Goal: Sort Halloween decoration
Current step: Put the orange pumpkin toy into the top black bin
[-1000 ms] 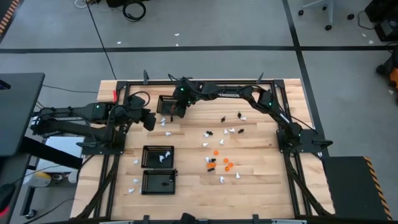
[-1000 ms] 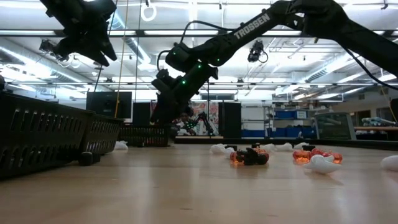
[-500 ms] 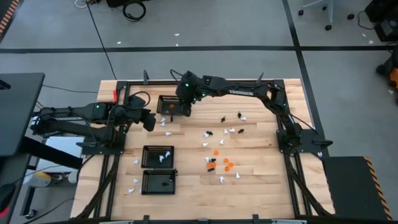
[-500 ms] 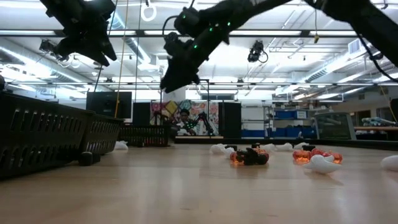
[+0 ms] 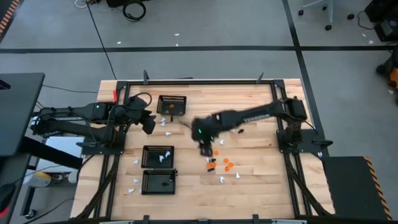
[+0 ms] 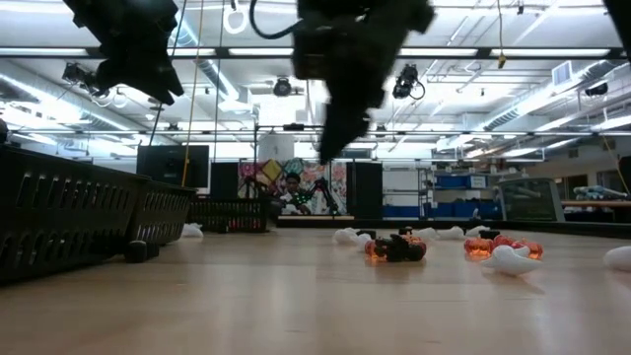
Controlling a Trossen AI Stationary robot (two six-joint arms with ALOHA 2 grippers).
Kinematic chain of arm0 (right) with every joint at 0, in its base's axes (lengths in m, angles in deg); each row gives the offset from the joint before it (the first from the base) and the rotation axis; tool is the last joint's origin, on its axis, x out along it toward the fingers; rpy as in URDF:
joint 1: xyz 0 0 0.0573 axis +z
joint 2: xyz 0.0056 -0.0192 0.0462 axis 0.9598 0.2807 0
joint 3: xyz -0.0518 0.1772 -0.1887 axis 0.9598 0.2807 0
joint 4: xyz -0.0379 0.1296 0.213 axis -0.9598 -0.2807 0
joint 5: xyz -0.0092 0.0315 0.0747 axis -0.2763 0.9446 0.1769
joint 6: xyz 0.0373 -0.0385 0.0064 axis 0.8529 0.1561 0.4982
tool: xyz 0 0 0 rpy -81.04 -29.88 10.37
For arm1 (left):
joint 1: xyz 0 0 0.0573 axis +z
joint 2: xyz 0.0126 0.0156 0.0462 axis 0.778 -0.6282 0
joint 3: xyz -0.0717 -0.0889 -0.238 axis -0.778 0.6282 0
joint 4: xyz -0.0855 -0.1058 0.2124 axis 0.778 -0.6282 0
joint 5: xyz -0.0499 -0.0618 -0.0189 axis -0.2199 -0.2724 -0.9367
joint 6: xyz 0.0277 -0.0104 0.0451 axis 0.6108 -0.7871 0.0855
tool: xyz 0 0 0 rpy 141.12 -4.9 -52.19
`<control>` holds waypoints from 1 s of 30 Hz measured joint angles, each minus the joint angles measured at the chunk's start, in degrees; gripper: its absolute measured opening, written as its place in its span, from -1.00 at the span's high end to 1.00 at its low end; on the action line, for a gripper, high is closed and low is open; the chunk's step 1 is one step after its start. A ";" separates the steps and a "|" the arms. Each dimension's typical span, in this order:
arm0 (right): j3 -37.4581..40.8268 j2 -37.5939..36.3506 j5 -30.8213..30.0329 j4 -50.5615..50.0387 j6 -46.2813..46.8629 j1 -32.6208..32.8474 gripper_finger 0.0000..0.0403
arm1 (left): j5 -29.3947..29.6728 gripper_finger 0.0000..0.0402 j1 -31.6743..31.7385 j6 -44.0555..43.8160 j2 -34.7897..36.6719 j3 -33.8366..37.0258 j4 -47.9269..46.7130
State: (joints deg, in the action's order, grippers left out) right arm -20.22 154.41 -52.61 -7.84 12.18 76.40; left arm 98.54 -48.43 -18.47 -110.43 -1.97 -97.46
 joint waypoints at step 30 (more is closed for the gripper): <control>29.03 -10.55 -7.43 8.63 21.79 13.39 -0.13 | -0.04 0.19 0.00 3.78 0.00 0.04 0.26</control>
State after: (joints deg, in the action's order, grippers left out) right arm 8.81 143.85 -60.04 0.79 33.97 89.79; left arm 98.50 -48.43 -14.69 -110.43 -1.93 -97.20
